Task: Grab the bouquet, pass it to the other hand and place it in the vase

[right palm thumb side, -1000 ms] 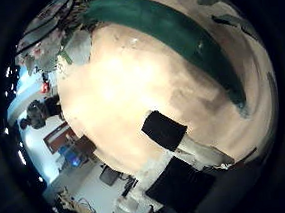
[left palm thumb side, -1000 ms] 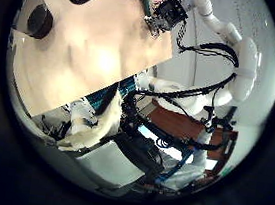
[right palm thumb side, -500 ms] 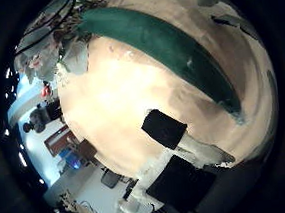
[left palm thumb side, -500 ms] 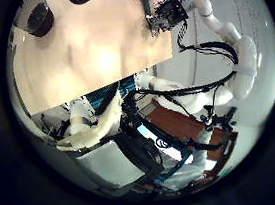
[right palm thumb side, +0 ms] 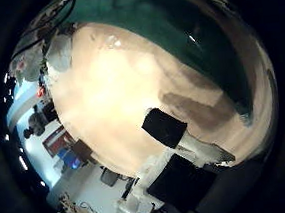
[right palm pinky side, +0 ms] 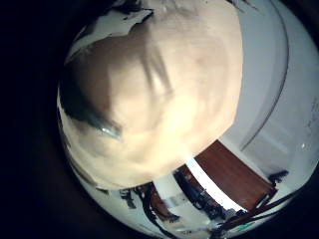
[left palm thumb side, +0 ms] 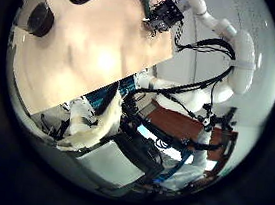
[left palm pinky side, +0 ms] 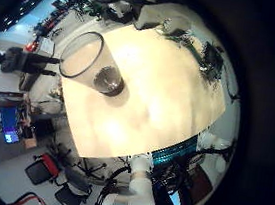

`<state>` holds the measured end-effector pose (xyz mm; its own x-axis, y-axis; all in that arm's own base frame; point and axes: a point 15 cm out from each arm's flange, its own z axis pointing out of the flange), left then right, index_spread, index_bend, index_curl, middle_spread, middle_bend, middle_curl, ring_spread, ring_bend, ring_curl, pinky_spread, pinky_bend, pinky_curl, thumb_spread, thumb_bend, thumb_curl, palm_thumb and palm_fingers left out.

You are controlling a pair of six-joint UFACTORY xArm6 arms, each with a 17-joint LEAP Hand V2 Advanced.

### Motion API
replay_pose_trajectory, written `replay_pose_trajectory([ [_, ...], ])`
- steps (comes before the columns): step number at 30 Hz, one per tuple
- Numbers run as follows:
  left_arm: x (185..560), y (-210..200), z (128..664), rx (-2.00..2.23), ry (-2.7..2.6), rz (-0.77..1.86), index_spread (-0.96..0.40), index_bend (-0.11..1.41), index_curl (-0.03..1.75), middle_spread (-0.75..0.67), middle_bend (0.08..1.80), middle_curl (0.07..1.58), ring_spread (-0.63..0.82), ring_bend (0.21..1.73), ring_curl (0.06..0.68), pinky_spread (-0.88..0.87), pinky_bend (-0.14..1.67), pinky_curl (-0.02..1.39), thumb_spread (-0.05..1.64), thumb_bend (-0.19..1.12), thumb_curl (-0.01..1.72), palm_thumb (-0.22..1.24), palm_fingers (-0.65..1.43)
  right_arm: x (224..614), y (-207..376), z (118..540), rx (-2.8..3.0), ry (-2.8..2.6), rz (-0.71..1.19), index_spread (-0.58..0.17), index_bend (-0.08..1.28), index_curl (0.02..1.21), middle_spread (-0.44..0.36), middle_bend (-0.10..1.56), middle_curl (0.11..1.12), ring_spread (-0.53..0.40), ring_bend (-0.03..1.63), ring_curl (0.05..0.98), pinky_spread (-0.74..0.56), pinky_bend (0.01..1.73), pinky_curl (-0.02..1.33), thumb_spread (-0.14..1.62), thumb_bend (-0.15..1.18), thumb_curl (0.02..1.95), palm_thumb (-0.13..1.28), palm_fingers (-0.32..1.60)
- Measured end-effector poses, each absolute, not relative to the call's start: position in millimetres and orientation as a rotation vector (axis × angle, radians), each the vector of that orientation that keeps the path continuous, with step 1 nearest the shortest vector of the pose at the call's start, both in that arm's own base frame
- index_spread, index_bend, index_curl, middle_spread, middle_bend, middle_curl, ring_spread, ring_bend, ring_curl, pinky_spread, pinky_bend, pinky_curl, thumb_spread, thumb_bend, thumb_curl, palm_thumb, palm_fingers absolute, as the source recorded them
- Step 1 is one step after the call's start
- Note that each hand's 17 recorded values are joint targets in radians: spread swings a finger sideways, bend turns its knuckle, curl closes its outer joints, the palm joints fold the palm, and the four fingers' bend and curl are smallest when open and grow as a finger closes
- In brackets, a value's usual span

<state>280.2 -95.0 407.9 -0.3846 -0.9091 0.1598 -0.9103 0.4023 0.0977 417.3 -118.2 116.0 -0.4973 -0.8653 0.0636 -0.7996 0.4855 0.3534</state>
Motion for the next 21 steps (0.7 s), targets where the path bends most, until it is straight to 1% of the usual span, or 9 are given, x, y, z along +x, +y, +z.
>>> replay_pose_trajectory([
  [7,278,-95,408,1.623,-2.467,0.008,0.01,0.18,0.36,0.24,0.19,0.33,0.48,0.49,0.203,0.53,0.43,0.16,1.06,-0.02,0.34,0.41,0.14,424,-119,114,1.434,-2.494,-0.352,-0.156,0.19,0.45,-0.057,0.65,0.54,-0.172,1.09,0.313,0.08,0.88,-0.01,1.07,-0.02,0.36,0.46,0.44],
  [13,277,-94,409,1.627,-2.464,0.008,0.02,0.18,0.36,0.24,0.19,0.33,0.48,0.49,0.203,0.53,0.43,0.16,1.06,-0.02,0.34,0.41,0.14,425,-120,109,1.432,-2.491,-0.35,-0.182,0.2,0.47,-0.09,0.69,0.56,-0.203,1.13,0.331,0.05,0.86,-0.01,1.06,-0.02,0.37,0.49,0.5],
  [16,277,-95,409,1.627,-2.463,0.006,0.02,0.18,0.36,0.24,0.19,0.33,0.48,0.49,0.203,0.53,0.43,0.16,1.06,-0.02,0.34,0.41,0.14,423,-120,106,1.433,-2.48,-0.35,-0.208,0.2,0.48,-0.119,0.71,0.58,-0.231,1.17,0.346,-0.01,0.89,0.0,1.06,-0.02,0.38,0.52,0.59],
  [20,277,-94,408,1.631,-2.459,0.003,0.02,0.18,0.36,0.25,0.19,0.33,0.48,0.49,0.204,0.53,0.43,0.15,1.06,-0.02,0.34,0.41,0.14,422,-126,105,1.434,-2.458,-0.321,-0.268,0.18,0.49,-0.179,0.74,0.6,-0.27,1.21,0.366,-0.18,1.05,0.03,1.04,-0.01,0.39,0.58,0.81],
  [21,277,-95,407,1.628,-2.458,-0.001,0.02,0.18,0.36,0.25,0.19,0.33,0.48,0.49,0.204,0.53,0.43,0.16,1.06,-0.02,0.34,0.41,0.14,421,-128,105,1.432,-2.451,-0.312,-0.28,0.18,0.49,-0.191,0.74,0.61,-0.278,1.21,0.371,-0.21,1.08,0.03,1.04,-0.02,0.39,0.59,0.81],
])
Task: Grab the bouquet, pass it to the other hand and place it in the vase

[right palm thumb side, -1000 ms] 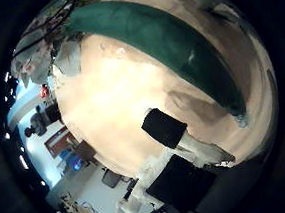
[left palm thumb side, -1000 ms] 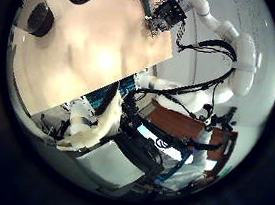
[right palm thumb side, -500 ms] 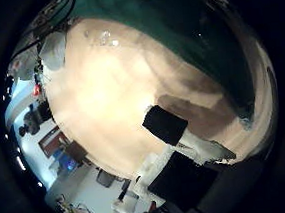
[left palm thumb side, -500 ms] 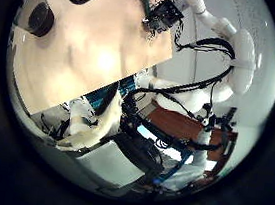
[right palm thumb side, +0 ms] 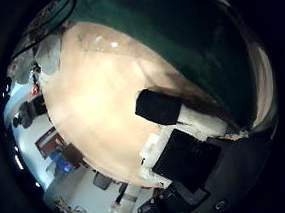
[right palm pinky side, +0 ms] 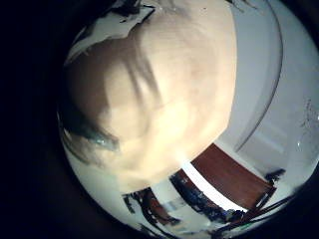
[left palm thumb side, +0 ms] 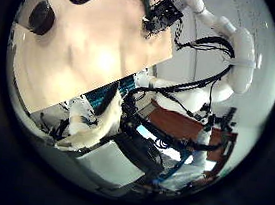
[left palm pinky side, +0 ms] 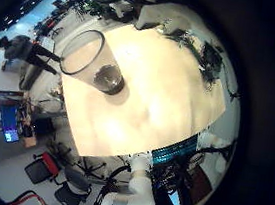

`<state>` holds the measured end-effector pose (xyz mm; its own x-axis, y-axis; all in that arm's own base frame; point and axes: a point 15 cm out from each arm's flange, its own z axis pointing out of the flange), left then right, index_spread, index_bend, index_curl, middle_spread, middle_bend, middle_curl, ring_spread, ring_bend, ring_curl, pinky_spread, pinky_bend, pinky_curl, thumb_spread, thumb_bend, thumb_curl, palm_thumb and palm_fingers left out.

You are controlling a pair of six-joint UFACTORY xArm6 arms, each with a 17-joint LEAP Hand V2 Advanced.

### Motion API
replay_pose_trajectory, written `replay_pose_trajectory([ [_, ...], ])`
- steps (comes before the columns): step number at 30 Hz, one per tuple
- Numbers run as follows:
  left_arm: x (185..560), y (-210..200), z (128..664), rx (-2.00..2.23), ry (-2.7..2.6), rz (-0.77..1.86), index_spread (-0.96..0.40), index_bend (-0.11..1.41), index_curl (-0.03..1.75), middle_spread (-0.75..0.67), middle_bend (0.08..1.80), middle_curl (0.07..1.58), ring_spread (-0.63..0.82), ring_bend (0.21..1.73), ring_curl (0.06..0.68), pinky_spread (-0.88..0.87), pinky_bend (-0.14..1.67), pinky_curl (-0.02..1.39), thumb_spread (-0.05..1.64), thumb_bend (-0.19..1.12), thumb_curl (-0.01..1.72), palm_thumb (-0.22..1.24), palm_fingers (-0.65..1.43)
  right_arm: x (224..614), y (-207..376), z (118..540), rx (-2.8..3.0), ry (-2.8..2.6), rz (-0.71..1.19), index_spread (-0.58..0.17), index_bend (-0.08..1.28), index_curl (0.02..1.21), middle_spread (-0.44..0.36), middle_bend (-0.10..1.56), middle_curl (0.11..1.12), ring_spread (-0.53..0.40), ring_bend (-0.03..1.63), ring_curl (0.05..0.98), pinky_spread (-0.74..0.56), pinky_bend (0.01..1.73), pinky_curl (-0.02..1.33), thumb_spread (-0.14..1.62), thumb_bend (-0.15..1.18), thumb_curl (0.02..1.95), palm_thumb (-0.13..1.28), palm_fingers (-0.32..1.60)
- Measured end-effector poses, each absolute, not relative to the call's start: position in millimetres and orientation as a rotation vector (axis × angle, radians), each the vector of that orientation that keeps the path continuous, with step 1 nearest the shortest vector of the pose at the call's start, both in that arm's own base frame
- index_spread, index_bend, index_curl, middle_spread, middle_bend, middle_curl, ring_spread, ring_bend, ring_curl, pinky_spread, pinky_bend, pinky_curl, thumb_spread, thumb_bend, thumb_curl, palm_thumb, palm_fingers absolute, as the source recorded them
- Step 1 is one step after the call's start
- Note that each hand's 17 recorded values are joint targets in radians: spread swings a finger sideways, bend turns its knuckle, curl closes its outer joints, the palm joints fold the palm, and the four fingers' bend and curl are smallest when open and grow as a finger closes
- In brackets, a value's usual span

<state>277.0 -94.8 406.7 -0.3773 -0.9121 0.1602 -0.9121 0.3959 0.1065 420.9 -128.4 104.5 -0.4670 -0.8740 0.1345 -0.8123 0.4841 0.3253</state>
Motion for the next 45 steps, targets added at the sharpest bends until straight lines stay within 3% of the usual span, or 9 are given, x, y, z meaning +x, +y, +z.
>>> replay_pose_trajectory([
  [4,277,-94,407,1.63,-2.457,0.001,0.02,0.18,0.36,0.25,0.19,0.33,0.48,0.49,0.204,0.53,0.43,0.16,1.06,-0.02,0.34,0.41,0.14,418,-134,105,1.43,-2.426,-0.29,-0.363,0.21,0.53,-0.24,0.77,0.64,-0.288,1.23,0.395,-0.39,1.17,0.08,1.02,-0.01,0.41,0.65,1.04],
  [7,276,-94,408,1.63,-2.459,0.003,0.02,0.18,0.36,0.25,0.19,0.33,0.48,0.49,0.204,0.53,0.43,0.16,1.06,-0.02,0.34,0.41,0.14,417,-135,105,1.433,-2.412,-0.278,-0.416,0.29,0.61,-0.261,0.83,0.68,-0.28,1.23,0.424,-0.43,1.2,0.13,1.0,-0.01,0.42,0.7,1.16],
  [15,273,-94,410,1.629,-2.459,0.002,0.02,0.18,0.36,0.25,0.19,0.33,0.48,0.49,0.205,0.53,0.43,0.16,1.06,-0.02,0.34,0.41,0.14,417,-146,107,1.435,-2.381,-0.216,-0.495,0.65,0.86,-0.287,0.99,0.82,-0.25,1.33,0.507,-0.35,1.4,0.28,0.96,-0.01,0.46,0.8,1.21],
  [21,272,-93,410,1.631,-2.46,0.004,0.02,0.18,0.36,0.25,0.19,0.33,0.48,0.49,0.205,0.53,0.43,0.16,1.06,-0.02,0.34,0.41,0.14,439,-157,127,1.475,-2.436,-0.078,-0.465,0.84,0.98,-0.254,1.14,0.88,-0.226,1.38,0.558,-0.27,1.47,0.35,0.95,0.04,0.52,1.0,1.2],
  [30,270,-93,412,1.632,-2.463,0.009,0.02,0.18,0.36,0.24,0.19,0.33,0.48,0.49,0.204,0.53,0.43,0.16,1.06,-0.02,0.34,0.41,0.14,444,-192,186,1.497,-2.49,0.104,-0.394,0.95,1.04,-0.19,1.26,0.89,-0.204,1.44,0.615,-0.21,1.51,0.42,0.95,0.1,0.65,1.16,1.16],
  [45,269,-98,419,1.644,-2.466,0.024,0.02,0.18,0.36,0.24,0.19,0.33,0.48,0.49,0.204,0.52,0.43,0.15,1.06,-0.02,0.34,0.41,0.14,394,-236,307,1.541,-2.61,0.188,-0.317,1.02,1.04,-0.141,1.33,0.84,-0.187,1.46,0.648,-0.19,1.46,0.51,0.9,0.07,0.82,1.17,1.15],
])
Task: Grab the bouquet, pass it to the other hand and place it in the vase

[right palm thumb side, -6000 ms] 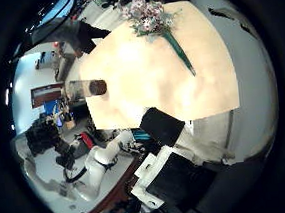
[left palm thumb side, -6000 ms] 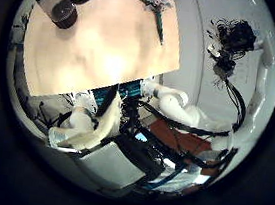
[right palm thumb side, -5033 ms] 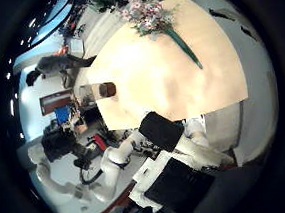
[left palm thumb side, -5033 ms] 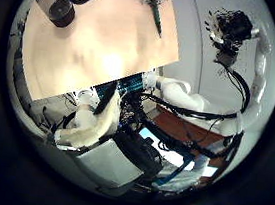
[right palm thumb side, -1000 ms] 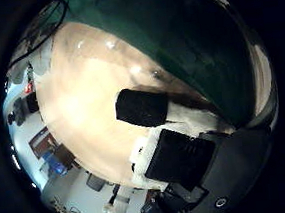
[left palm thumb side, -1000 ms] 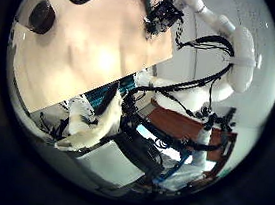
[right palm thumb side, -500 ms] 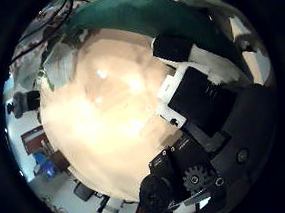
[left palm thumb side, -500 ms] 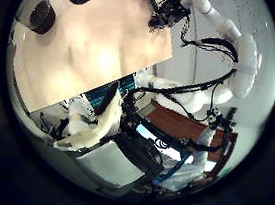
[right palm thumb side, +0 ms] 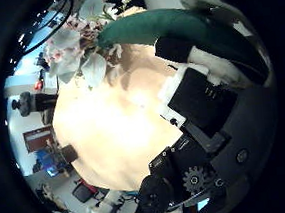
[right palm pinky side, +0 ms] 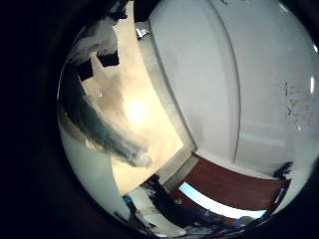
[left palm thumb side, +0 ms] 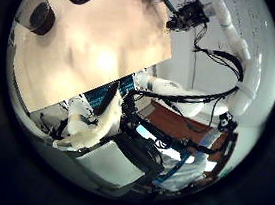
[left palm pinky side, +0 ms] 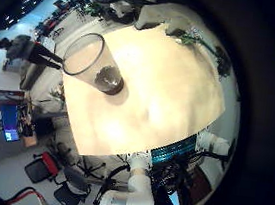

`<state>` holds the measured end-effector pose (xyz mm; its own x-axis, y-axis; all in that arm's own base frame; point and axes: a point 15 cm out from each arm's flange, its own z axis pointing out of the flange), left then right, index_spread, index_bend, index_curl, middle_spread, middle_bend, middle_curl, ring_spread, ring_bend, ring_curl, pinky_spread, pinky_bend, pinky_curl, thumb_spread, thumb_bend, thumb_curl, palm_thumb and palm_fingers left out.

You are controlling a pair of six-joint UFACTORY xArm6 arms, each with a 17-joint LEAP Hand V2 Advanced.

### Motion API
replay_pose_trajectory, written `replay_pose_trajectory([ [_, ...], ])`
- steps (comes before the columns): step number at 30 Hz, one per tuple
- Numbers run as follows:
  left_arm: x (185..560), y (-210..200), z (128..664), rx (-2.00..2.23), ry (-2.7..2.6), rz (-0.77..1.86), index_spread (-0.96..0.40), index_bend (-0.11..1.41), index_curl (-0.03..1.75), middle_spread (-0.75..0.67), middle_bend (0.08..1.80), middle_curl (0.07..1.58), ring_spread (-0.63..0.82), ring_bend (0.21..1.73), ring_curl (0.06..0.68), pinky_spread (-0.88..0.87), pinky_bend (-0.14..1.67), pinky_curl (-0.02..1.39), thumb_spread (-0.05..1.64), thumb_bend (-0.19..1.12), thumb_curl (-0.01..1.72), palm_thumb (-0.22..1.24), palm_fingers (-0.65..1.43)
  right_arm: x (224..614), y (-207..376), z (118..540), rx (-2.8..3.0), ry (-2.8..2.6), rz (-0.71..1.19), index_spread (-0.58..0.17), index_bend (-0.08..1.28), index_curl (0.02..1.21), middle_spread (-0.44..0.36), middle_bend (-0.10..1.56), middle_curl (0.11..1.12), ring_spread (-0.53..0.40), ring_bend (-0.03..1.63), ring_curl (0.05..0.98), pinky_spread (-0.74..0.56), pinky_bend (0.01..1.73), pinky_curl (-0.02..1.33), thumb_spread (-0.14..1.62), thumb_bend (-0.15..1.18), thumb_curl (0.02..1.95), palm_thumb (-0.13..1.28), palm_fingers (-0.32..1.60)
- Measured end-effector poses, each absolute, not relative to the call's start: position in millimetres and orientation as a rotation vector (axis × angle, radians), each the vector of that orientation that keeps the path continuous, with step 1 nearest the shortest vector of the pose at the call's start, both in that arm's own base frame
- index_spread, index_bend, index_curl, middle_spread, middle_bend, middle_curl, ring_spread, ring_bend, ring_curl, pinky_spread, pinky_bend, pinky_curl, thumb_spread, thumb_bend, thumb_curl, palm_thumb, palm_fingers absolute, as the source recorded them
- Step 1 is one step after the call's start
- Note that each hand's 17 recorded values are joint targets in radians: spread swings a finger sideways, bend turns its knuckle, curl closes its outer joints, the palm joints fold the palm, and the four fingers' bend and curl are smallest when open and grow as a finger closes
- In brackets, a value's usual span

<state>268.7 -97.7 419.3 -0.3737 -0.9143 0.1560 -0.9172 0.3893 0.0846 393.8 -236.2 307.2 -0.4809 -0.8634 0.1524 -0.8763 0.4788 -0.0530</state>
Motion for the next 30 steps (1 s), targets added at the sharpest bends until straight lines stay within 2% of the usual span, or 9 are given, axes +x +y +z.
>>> replay_pose_trajectory([
  [11,269,-107,424,1.641,-2.459,0.045,0.01,0.18,0.36,0.23,0.19,0.33,0.48,0.5,0.203,0.51,0.43,0.15,1.06,-0.02,0.34,0.41,0.15,385,-223,397,1.73,-2.911,-0.008,-0.288,1.04,1.02,-0.131,1.35,0.81,-0.183,1.47,0.653,-0.19,1.43,0.57,0.9,0.05,0.92,1.18,1.14],
  [14,276,-112,418,1.636,-2.434,0.052,0.01,0.18,0.36,0.23,0.19,0.33,0.48,0.5,0.201,0.51,0.43,0.15,1.06,-0.02,0.34,0.41,0.17,386,-228,422,1.754,-2.982,0.018,-0.283,1.05,1.02,-0.13,1.35,0.81,-0.182,1.48,0.654,-0.18,1.41,0.58,0.89,0.05,0.95,1.18,1.14],
  [20,284,-119,422,1.631,-2.355,0.106,0.01,0.18,0.36,0.21,0.2,0.34,0.46,0.5,0.2,0.5,0.43,0.15,1.06,-0.02,0.34,0.41,0.21,389,-214,448,1.859,-3.086,-0.075,-0.273,1.06,1.01,-0.126,1.36,0.79,-0.181,1.48,0.655,-0.19,1.39,0.61,0.88,0.04,0.99,1.18,1.15],
  [26,295,-120,426,1.642,-2.282,0.176,0.01,0.18,0.36,0.18,0.2,0.35,0.44,0.5,0.196,0.48,0.42,0.14,1.07,-0.02,0.34,0.41,0.24,392,-193,473,2.01,-3.204,-0.285,-0.265,1.07,1.0,-0.117,1.37,0.78,-0.179,1.48,0.652,-0.19,1.37,0.64,0.88,0.03,1.03,1.19,1.15],
  [30,304,-124,430,1.647,-2.231,0.244,0.01,0.18,0.37,0.17,0.2,0.35,0.42,0.5,0.194,0.47,0.41,0.13,1.07,-0.02,0.34,0.41,0.27,398,-177,482,2.138,-3.246,-0.501,-0.261,1.07,0.99,-0.114,1.37,0.77,-0.178,1.48,0.65,-0.19,1.35,0.66,0.88,0.03,1.06,1.19,1.15],
])
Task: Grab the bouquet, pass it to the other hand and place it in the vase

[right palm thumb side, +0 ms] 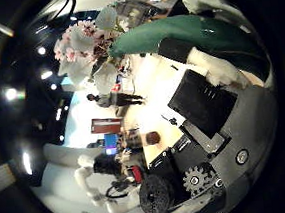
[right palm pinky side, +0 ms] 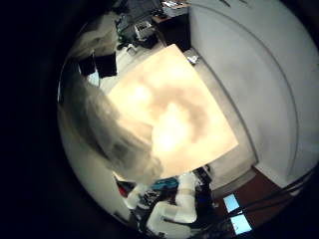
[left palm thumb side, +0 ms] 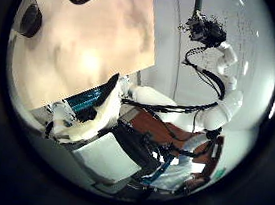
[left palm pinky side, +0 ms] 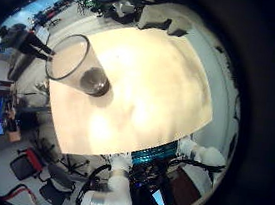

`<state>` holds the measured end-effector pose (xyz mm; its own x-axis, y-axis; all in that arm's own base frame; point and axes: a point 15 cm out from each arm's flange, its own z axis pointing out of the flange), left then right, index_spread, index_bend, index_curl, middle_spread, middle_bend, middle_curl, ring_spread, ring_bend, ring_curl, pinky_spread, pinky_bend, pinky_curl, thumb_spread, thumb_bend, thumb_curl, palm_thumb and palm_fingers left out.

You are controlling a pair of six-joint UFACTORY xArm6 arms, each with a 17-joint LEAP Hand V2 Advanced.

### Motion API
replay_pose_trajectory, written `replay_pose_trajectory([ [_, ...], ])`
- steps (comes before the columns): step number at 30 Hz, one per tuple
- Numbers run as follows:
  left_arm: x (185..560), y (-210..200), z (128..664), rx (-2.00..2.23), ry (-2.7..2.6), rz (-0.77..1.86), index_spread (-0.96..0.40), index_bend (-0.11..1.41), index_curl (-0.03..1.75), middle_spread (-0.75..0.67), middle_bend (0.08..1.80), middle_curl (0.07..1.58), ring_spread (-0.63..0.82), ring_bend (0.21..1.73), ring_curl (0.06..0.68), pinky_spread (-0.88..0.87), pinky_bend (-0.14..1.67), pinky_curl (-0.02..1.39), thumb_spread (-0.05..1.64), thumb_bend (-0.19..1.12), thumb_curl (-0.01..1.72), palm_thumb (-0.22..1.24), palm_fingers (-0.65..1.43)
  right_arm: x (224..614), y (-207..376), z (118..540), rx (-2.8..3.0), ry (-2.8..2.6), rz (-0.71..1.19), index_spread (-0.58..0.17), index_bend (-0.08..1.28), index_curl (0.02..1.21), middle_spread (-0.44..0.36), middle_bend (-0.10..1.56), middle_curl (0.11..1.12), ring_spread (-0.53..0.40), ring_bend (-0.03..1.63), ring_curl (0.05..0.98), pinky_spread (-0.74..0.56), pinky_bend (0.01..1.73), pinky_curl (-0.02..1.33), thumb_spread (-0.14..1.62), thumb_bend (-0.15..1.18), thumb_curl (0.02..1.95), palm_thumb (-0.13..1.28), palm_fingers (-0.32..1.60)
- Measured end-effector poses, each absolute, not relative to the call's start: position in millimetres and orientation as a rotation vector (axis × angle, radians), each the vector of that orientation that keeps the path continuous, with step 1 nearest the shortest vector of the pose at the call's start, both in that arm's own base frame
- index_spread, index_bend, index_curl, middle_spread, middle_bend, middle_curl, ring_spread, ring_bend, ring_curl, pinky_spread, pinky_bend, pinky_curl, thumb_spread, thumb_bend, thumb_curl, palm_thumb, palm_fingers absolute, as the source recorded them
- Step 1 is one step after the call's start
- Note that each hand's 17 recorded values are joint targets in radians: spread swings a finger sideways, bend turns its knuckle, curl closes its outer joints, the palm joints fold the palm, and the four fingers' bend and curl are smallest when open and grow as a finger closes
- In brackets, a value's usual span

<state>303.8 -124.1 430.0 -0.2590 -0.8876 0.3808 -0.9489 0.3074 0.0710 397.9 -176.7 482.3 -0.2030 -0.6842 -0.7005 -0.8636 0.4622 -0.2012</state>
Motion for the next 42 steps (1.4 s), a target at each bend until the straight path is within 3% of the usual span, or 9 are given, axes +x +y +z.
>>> replay_pose_trajectory([
  [17,351,-139,499,1.581,-1.971,0.705,0.01,0.18,0.38,0.12,0.22,0.38,0.35,0.5,0.185,0.39,0.4,0.11,1.08,-0.02,0.33,0.39,0.34,432,-140,514,-1.18,1.454,0.584,-0.249,1.09,0.97,-0.109,1.39,0.75,-0.172,1.49,0.648,-0.2,1.31,0.74,0.87,0.01,1.15,1.2,1.15],
  [28,369,-158,559,1.454,-1.78,0.952,0.01,0.17,0.38,0.12,0.22,0.39,0.34,0.52,0.182,0.37,0.42,0.1,1.08,-0.03,0.33,0.35,0.34,437,-91,520,-1.25,1.139,0.721,-0.241,1.11,0.95,-0.108,1.39,0.74,-0.169,1.5,0.644,-0.2,1.28,0.78,0.86,0.0,1.2,1.2,1.16],
  [42,383,-184,587,1.245,-1.482,1.154,0.08,0.16,0.35,0.21,0.2,0.38,0.4,0.56,0.191,0.41,0.48,0.11,1.05,-0.03,0.32,0.27,0.21,420,-23,522,-1.292,0.871,0.882,-0.236,1.12,0.94,-0.108,1.4,0.74,-0.169,1.5,0.64,-0.21,1.26,0.83,0.86,0.0,1.25,1.2,1.15],
])
